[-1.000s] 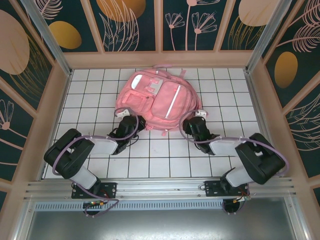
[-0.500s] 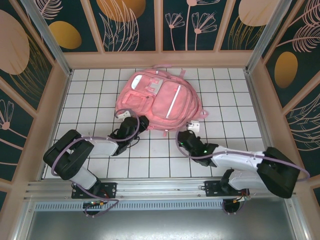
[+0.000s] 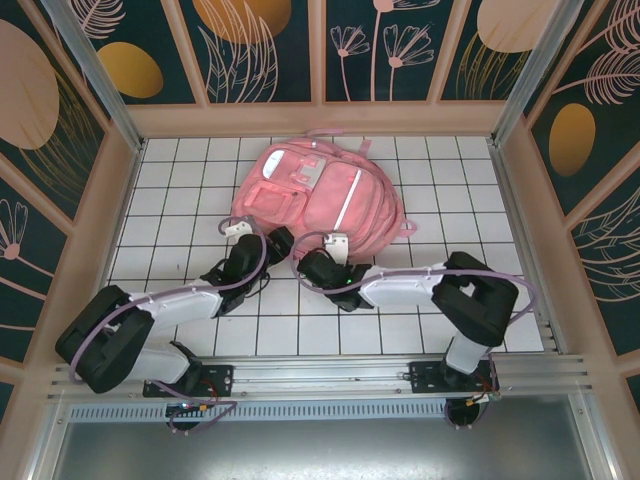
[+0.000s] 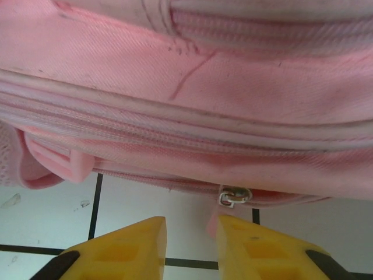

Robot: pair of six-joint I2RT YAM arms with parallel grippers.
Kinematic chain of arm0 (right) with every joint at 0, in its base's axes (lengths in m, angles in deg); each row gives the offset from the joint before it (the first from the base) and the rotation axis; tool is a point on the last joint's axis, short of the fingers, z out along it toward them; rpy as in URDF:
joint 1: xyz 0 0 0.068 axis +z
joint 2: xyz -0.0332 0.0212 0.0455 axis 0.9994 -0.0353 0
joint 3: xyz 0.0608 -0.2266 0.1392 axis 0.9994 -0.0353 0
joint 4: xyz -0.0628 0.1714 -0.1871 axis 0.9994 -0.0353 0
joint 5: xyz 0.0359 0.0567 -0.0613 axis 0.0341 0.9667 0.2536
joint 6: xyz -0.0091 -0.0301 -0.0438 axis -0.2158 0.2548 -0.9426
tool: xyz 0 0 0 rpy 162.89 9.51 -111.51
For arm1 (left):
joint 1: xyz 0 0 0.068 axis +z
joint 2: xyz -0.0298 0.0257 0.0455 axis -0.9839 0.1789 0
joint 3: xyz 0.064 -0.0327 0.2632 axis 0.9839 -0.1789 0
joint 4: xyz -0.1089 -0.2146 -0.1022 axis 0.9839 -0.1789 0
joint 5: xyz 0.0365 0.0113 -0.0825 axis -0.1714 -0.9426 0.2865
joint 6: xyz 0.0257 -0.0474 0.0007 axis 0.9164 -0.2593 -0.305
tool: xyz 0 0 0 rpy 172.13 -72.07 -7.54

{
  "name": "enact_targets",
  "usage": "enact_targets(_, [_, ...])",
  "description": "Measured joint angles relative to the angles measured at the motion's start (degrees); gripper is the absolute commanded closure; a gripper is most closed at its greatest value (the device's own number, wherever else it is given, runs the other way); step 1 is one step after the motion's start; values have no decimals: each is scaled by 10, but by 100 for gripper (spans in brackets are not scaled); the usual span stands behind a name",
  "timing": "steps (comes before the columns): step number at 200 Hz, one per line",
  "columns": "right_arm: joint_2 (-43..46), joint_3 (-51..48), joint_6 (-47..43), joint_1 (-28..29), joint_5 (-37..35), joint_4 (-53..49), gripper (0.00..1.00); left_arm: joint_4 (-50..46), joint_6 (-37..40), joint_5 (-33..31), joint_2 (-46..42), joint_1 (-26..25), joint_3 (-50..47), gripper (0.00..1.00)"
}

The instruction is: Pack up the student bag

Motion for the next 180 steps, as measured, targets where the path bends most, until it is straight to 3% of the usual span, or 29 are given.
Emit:
enact_targets(58, [-57, 32, 23, 0, 11, -39, 73, -29, 8, -24, -43, 0, -21, 25])
enact_targets(180, [-64, 35, 43, -17, -9, -57, 71, -31, 9, -28, -55, 0, -30, 25])
